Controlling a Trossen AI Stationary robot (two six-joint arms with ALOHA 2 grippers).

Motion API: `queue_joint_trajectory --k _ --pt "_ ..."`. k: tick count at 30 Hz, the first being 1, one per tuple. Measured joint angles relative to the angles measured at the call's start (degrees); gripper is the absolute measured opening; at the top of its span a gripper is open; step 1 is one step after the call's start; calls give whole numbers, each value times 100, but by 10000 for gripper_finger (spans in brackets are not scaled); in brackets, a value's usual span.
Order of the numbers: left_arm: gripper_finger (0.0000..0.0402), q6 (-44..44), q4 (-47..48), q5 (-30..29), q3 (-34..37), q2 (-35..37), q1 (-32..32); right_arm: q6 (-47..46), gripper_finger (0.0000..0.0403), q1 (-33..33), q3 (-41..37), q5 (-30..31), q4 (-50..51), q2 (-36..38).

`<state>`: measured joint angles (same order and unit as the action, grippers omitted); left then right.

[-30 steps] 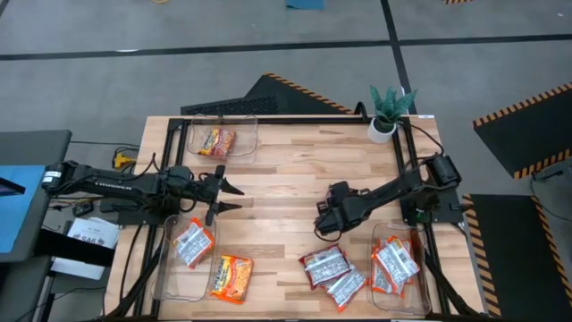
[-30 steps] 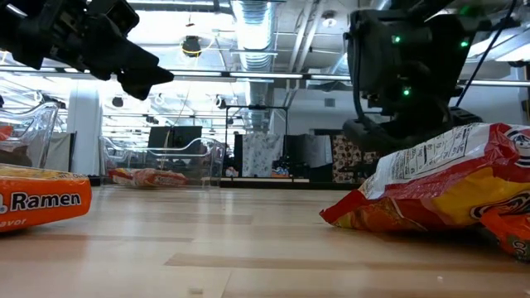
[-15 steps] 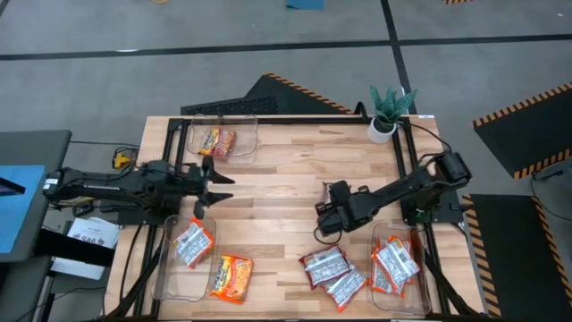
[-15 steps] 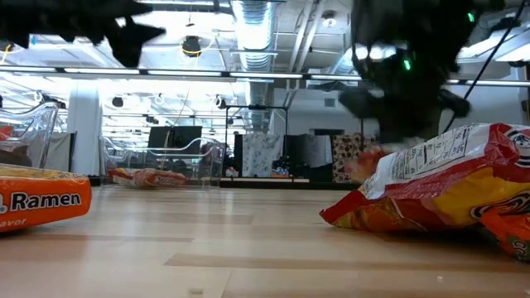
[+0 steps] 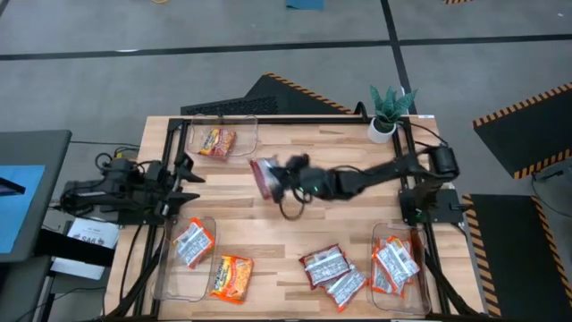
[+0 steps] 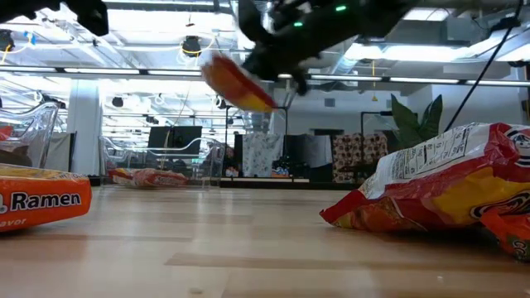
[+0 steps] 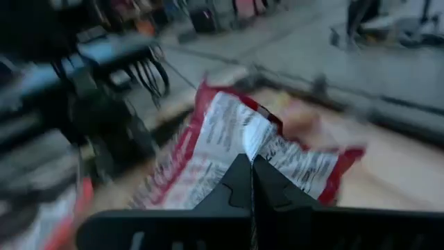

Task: Sort Maruchan noodles
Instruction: Put the red noodle pack into the top left transparent bin, then put the orange noodle pack into the bottom left transparent bin

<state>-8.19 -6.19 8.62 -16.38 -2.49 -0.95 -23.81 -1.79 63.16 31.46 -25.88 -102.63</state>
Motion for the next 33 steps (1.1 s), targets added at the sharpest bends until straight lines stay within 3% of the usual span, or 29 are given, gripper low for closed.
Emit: queue_joint_trajectory --k 10,18,28,33 --pt "188 149 156 -143 0 101 0 443 8 1337 2758 -980 358 -1820" --pt "188 151 335 -187 0 101 -1 -23 14 1707 4331 -1183 561 -3007" --pt "188 151 340 -194 2 101 -1 -270 132 1695 4764 -1458 619 -3459" --pt "188 151 432 -199 4 101 -1 139 210 1758 4764 -1448 1508 -3094"
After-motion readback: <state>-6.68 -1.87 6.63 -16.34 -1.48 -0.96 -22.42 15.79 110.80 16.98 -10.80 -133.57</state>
